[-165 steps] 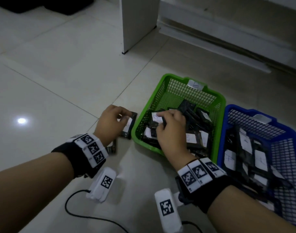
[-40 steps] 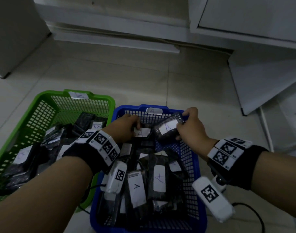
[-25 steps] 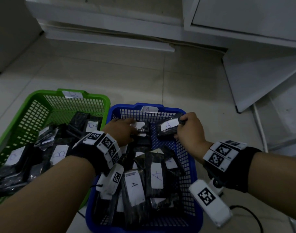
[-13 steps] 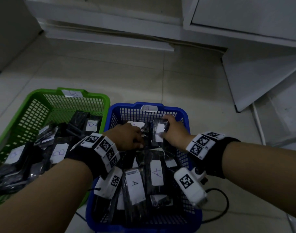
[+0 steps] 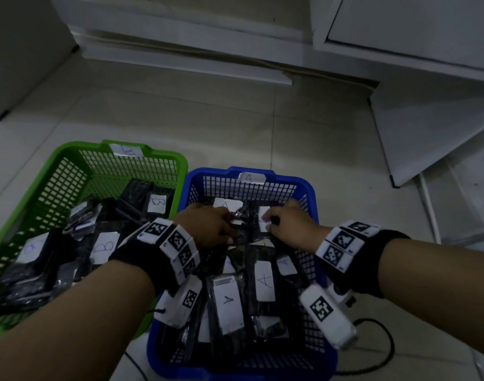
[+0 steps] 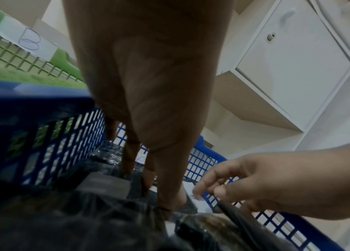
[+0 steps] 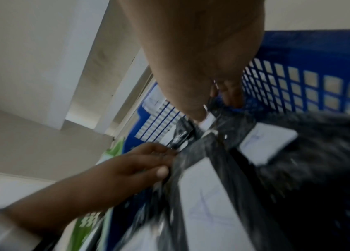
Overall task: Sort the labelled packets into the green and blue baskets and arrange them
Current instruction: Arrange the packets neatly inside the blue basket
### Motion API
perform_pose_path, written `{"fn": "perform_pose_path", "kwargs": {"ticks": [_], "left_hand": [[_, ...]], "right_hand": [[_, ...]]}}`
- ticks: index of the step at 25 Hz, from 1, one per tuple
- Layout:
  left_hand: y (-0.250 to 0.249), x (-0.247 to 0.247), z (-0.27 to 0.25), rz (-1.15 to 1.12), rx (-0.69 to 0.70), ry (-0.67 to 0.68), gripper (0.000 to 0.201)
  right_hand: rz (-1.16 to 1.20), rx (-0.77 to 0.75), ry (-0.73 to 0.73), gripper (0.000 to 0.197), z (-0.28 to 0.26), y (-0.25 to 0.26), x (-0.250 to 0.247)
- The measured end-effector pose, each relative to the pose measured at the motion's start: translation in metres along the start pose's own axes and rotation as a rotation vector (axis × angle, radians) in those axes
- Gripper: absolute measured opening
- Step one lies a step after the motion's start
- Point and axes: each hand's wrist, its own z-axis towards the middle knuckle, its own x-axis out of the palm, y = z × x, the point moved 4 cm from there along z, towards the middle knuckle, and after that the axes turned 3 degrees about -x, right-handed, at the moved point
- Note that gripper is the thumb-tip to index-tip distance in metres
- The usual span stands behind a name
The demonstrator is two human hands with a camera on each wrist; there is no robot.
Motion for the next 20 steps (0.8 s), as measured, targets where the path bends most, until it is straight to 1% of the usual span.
{"fn": "perform_pose_path", "kwargs": {"ticks": [1,3,6,7,9,11,12,13,14,15,17,18,19,20], "left_hand": [[0.000,0.002,0.000,0.005,-0.015,0.024,0.039],[0.000,0.002,0.000,0.008,-0.026,0.042,0.039],[-0.001,-0.002,0.000,0.028,-0.020,0.039,0.038],[-0.002,-0.004,0.000,0.038,-0.009,0.003,0.038],[-0.006,-0.008,0.003,0.045,0.034,-0.119,0.040],[-0.014,-0.012,0.007,0.016,0.109,-0.216,0.041],[-0.019,-0.012,0.009,0.008,0.160,-0.227,0.041],[-0.023,-0.011,0.011,0.014,0.204,-0.214,0.041],[-0.027,-0.009,0.012,0.033,0.230,-0.184,0.042],[-0.029,-0.006,0.014,0.061,0.226,-0.139,0.044],[-0.029,0.000,0.017,0.092,0.169,-0.048,0.048],[-0.028,0.002,0.019,0.091,0.146,-0.022,0.049],[-0.028,0.003,0.020,0.088,0.134,-0.011,0.049],[-0.028,0.003,0.020,0.090,0.131,-0.011,0.049]], "right_hand": [[-0.018,-0.031,0.022,0.029,-0.006,0.003,0.003],[-0.094,-0.074,0.113,0.029,-0.021,0.008,0.013],[-0.147,-0.080,0.190,0.028,-0.029,0.014,0.008],[-0.161,-0.091,0.188,0.025,-0.026,0.017,-0.003],[-0.197,-0.118,0.100,0.016,-0.017,0.020,-0.031],[-0.348,-0.170,0.010,0.014,-0.007,0.023,-0.057],[-0.432,-0.178,-0.005,0.015,-0.003,0.024,-0.063],[-0.489,-0.187,-0.003,0.015,0.000,0.022,-0.064],[-0.464,-0.179,-0.001,0.017,0.001,0.022,-0.061],[-0.421,-0.179,-0.018,0.020,0.000,0.023,-0.055],[-0.305,-0.188,-0.127,0.025,-0.004,0.020,-0.043],[-0.296,-0.199,-0.169,0.026,-0.008,0.017,-0.035],[-0.361,-0.207,-0.166,0.029,-0.012,0.014,-0.028],[-0.415,-0.198,-0.124,0.037,-0.014,0.009,-0.020]]}}
